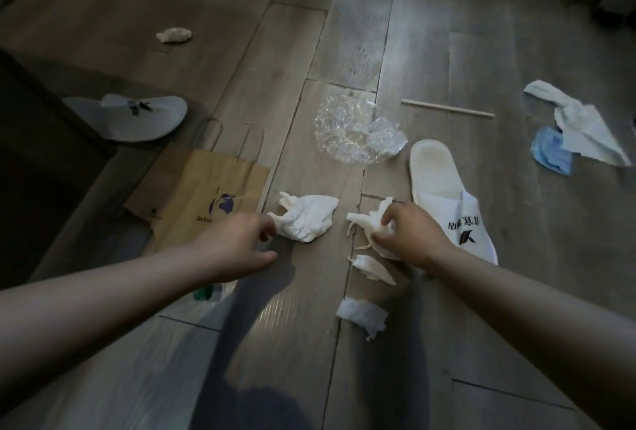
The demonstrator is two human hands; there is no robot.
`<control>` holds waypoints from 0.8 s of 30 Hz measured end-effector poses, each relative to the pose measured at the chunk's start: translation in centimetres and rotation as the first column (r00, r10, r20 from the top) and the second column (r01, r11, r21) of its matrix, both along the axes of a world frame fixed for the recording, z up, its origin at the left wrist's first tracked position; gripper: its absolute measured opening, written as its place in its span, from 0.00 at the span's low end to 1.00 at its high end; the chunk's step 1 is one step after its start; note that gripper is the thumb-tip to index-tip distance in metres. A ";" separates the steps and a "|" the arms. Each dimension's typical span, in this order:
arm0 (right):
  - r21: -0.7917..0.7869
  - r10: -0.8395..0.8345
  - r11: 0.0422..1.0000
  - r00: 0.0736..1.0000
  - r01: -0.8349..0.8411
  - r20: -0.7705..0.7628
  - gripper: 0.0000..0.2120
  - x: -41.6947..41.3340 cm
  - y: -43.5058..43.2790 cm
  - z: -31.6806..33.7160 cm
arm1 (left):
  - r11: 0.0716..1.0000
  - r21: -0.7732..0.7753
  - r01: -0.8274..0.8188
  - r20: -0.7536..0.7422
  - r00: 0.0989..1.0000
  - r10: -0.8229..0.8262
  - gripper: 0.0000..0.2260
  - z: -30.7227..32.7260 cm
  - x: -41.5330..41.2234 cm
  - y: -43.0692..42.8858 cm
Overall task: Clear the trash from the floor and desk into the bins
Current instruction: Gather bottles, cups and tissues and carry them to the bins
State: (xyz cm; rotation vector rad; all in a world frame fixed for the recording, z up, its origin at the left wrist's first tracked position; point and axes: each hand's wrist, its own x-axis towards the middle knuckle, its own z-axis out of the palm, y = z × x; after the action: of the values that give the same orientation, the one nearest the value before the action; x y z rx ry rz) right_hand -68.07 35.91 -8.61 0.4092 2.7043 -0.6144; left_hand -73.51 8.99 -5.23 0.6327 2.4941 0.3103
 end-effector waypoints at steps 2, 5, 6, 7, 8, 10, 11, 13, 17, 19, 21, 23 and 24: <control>-0.036 0.023 0.999 1.000 -0.023 0.004 0.14 0.6 -0.4 0.2 | 1.000 -0.017 0.006 0.011 1.000 -0.006 0.16 0.2 0.6 -0.1; -0.051 0.087 0.995 0.995 -0.084 0.048 0.17 1.4 -1.1 0.4 | 1.000 -0.019 0.024 0.012 1.000 -0.023 0.16 0.3 0.9 -0.5; -0.063 0.092 0.994 0.994 -0.088 0.064 0.20 1.8 -1.3 0.6 | 1.000 -0.015 0.025 0.013 1.000 -0.025 0.15 0.3 0.9 -0.6; -0.072 0.102 0.993 0.991 -0.096 0.084 0.25 2.2 -1.4 0.7 | 1.000 -0.012 0.022 0.014 1.000 -0.022 0.15 0.4 0.9 -0.8; -0.074 0.132 0.989 0.985 -0.125 0.111 0.31 2.7 -1.6 0.8 | 1.000 -0.012 0.014 0.016 1.000 -0.014 0.15 0.5 0.9 -0.9; -0.086 0.235 0.971 0.954 -0.223 0.184 0.46 4.0 -1.8 0.6 | 1.000 -0.018 -0.003 0.022 1.000 0.003 0.16 0.5 1.1 -1.3; -0.086 0.286 0.958 0.935 -0.273 0.211 0.53 4.8 -1.9 0.4 | 1.000 -0.024 -0.005 0.025 1.000 0.005 0.16 0.5 1.2 -1.5; -0.039 0.369 0.928 0.901 -0.370 0.230 0.59 6.2 -2.1 -0.4 | 1.000 -0.029 -0.001 0.030 1.000 0.002 0.16 0.3 1.4 -1.8; 0.051 0.399 0.909 0.900 -0.413 0.177 0.57 7.1 -2.6 -1.7 | 1.000 -0.023 -0.003 0.029 1.000 0.004 0.16 0.5 1.5 -2.1; 0.067 0.387 0.916 0.915 -0.396 0.113 0.54 7.0 -2.9 -1.9 | 1.000 -0.029 -0.005 0.023 1.000 0.005 0.16 0.7 1.5 -2.1; 0.060 0.372 0.924 0.924 -0.377 0.086 0.52 7.0 -3.3 -2.2 | 0.999 -0.032 -0.005 0.024 1.000 0.006 0.16 0.9 1.6 -2.2; 0.055 0.374 0.924 0.925 -0.378 0.067 0.49 7.0 -3.5 -2.5 | 1.000 -0.030 -0.007 0.033 0.999 0.008 0.17 1.0 1.7 -2.4; 0.055 0.380 0.922 0.924 -0.383 0.046 0.46 7.0 -3.6 -2.6 | 1.000 -0.029 -0.009 0.036 0.999 0.010 0.17 1.1 1.8 -2.5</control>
State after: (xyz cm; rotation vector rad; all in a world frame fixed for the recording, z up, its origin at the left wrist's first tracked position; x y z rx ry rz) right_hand -61.03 32.34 -11.19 -0.0970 2.6676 -0.4063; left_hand -71.76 6.50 -4.14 0.5983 2.4629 0.2865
